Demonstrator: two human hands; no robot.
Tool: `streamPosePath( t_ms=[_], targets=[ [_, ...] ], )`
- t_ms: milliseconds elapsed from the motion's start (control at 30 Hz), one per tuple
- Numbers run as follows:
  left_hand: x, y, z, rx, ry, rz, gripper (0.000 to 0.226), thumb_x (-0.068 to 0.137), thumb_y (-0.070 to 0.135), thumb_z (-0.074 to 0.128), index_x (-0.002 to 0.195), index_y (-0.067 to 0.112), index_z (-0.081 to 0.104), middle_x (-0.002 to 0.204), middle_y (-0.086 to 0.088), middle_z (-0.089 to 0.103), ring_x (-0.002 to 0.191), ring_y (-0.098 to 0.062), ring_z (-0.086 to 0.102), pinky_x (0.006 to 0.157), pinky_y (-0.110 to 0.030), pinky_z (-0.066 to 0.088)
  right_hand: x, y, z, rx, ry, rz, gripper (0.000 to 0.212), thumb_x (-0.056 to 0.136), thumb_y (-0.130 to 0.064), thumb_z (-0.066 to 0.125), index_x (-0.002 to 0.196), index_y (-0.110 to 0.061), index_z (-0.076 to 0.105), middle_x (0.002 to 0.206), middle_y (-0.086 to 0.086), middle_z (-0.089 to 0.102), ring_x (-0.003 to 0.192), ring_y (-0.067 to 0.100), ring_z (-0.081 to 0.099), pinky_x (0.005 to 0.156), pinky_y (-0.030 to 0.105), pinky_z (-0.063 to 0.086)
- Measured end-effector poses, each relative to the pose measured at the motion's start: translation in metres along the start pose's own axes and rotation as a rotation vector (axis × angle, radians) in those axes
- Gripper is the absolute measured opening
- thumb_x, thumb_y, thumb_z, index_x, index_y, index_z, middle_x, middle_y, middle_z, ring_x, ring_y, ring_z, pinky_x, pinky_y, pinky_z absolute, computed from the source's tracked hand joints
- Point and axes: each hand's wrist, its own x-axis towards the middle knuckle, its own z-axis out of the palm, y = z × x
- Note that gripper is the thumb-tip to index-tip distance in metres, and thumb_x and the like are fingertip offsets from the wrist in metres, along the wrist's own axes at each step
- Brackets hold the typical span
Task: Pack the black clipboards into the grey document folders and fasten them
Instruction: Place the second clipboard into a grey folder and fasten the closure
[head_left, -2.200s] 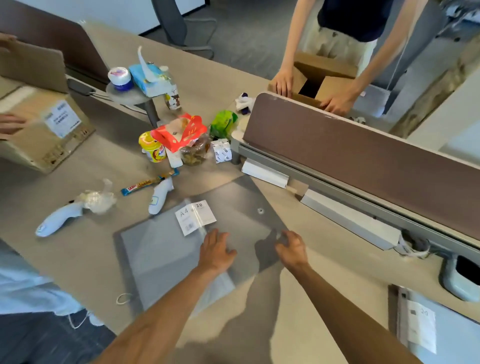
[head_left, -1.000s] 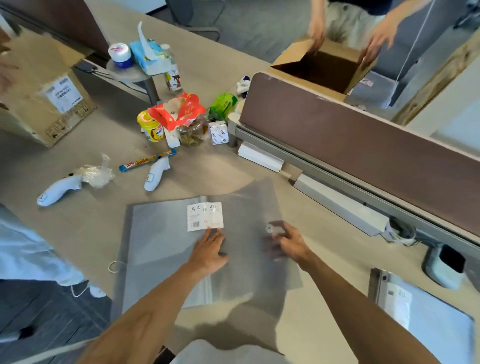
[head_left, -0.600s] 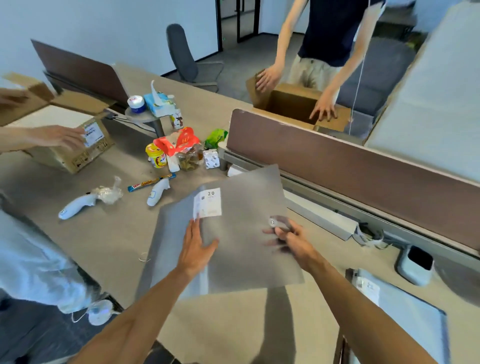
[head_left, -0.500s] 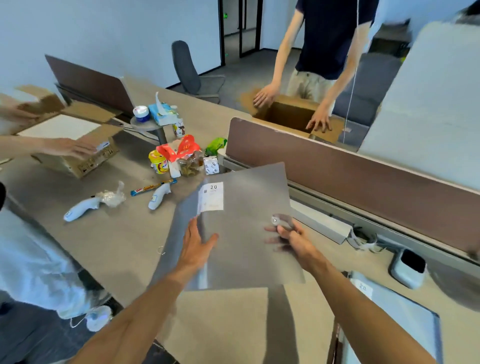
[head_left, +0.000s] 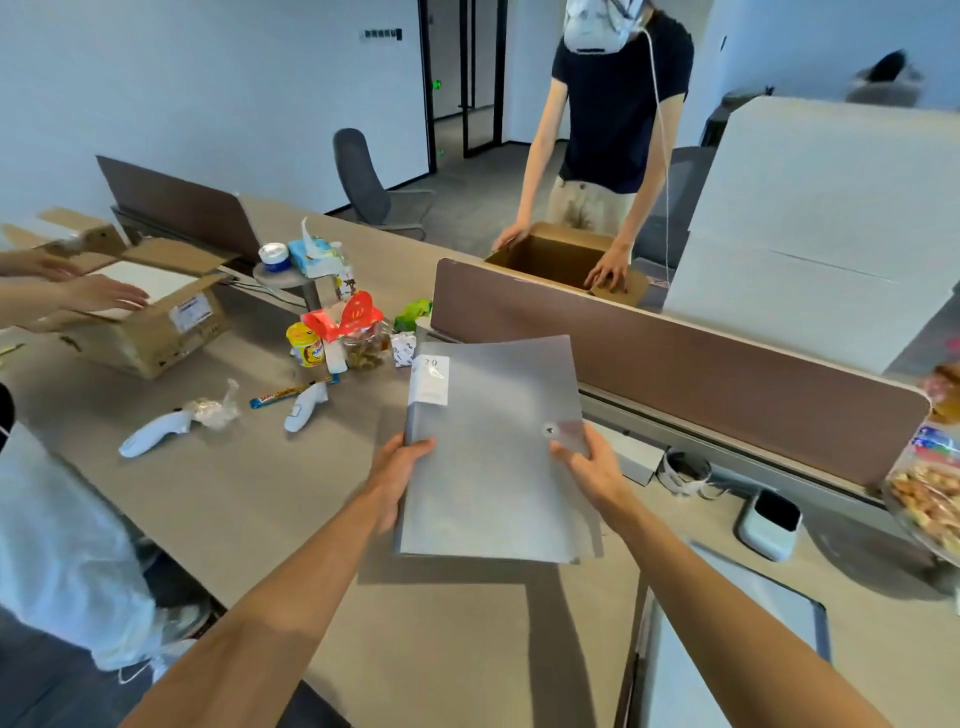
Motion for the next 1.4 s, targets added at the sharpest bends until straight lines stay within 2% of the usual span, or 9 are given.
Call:
streamPosePath(
  t_ms=[100,333,500,667,833,967,1133,1267,1400],
  targets=[
    [0.002,-0.012,-0.005,-0.031,-0.021,-0.049,0.028,0.086,0.014,0.064,0.113,0.008,0.063,0.1,-0.016,0.072,0.083,-0.031,0.069,0.072,-0.039,0.057,-0.004,0.02,0.0,0.004,-0.082,0.059,0.039,0.093,-0.027,0.059,0.129,-0.015,0.05,0.12,-0.002,0.061,0.106,0.012,0.059,0.09,0.026,0.048],
    [0.029,-0.035,-0.043,-0.011,-0.012,-0.131,0.029,0.085,0.009,0.062,0.114,0.006,0.062,0.101,-0.019,0.071,0.083,-0.033,0.068,0.082,-0.046,0.055,0.007,0.048,0.028,0.013,-0.195,0.295,0.029,0.09,-0.031,0.062,0.118,-0.02,0.062,0.112,0.002,0.068,0.101,0.02,0.065,0.087,0.038,0.055],
    [0.063,-0.046,-0.074,0.039,-0.008,-0.191,0.024,0.089,0.004,0.058,0.112,0.009,0.063,0.1,-0.015,0.071,0.078,-0.027,0.069,0.069,-0.034,0.057,0.033,0.059,0.06,-0.14,-0.257,0.522,0.023,0.088,-0.029,0.062,0.111,-0.026,0.062,0.093,0.001,0.065,0.073,0.016,0.058,0.059,0.024,0.044],
    [0.102,-0.058,-0.098,0.262,0.053,-0.163,0.023,0.09,-0.001,0.058,0.111,0.011,0.058,0.085,-0.005,0.065,0.066,-0.014,0.058,0.047,-0.013,0.048,0.066,0.082,0.089,-0.451,-0.469,0.655,0.005,0.084,-0.011,0.061,0.089,-0.012,0.063,0.073,0.008,0.058,0.052,0.013,0.044,0.044,0.02,0.027],
    [0.151,-0.08,-0.127,0.567,0.093,-0.17,0.04,0.08,0.011,0.07,0.115,0.001,0.057,0.111,-0.022,0.067,0.09,-0.031,0.066,0.076,-0.037,0.051,0.096,0.103,0.113,-0.67,-0.535,0.675,0.017,0.076,0.0,0.063,0.067,-0.014,0.065,0.058,0.01,0.06,0.041,0.011,0.045,0.039,0.02,0.036],
    [0.169,-0.088,-0.131,1.066,0.132,0.012,0.049,0.076,0.007,0.068,0.122,0.003,0.055,0.127,-0.02,0.053,0.124,-0.039,0.044,0.102,-0.045,0.035,0.115,0.102,0.128,-0.653,-0.424,0.634,0.02,0.079,-0.004,0.058,0.069,-0.022,0.06,0.057,0.0,0.059,0.044,0.009,0.053,0.04,0.017,0.041],
    [0.183,-0.101,-0.114,1.362,-0.161,0.283,0.054,0.072,0.009,0.062,0.126,0.009,0.058,0.142,-0.018,0.049,0.134,-0.036,0.043,0.111,-0.048,0.032,0.124,0.093,0.139,-0.412,-0.323,0.656,0.021,0.08,0.007,0.053,0.083,-0.013,0.06,0.069,0.006,0.061,0.052,0.017,0.056,0.049,0.023,0.048],
    [0.181,-0.101,-0.088,1.547,-0.455,0.268,0.056,0.088,0.024,0.055,0.142,0.022,0.042,0.16,-0.005,0.022,0.149,-0.022,0.018,0.115,-0.057,0.016,0.124,0.085,0.147,-0.258,-0.239,0.592,0.038,0.076,0.021,0.04,0.099,0.002,0.063,0.073,0.009,0.062,0.05,0.014,0.058,0.047,0.019,0.049],
    [0.182,-0.109,-0.079,1.637,-0.556,0.256,0.067,0.089,0.038,0.055,0.149,0.027,0.026,0.164,0.001,0.006,0.151,-0.02,0.004,0.115,-0.062,0.008,0.122,0.077,0.157,-0.192,-0.233,0.545,0.042,0.074,0.024,0.036,0.1,0.003,0.062,0.073,0.009,0.062,0.044,0.013,0.057,0.048,0.019,0.05]
  ],
)
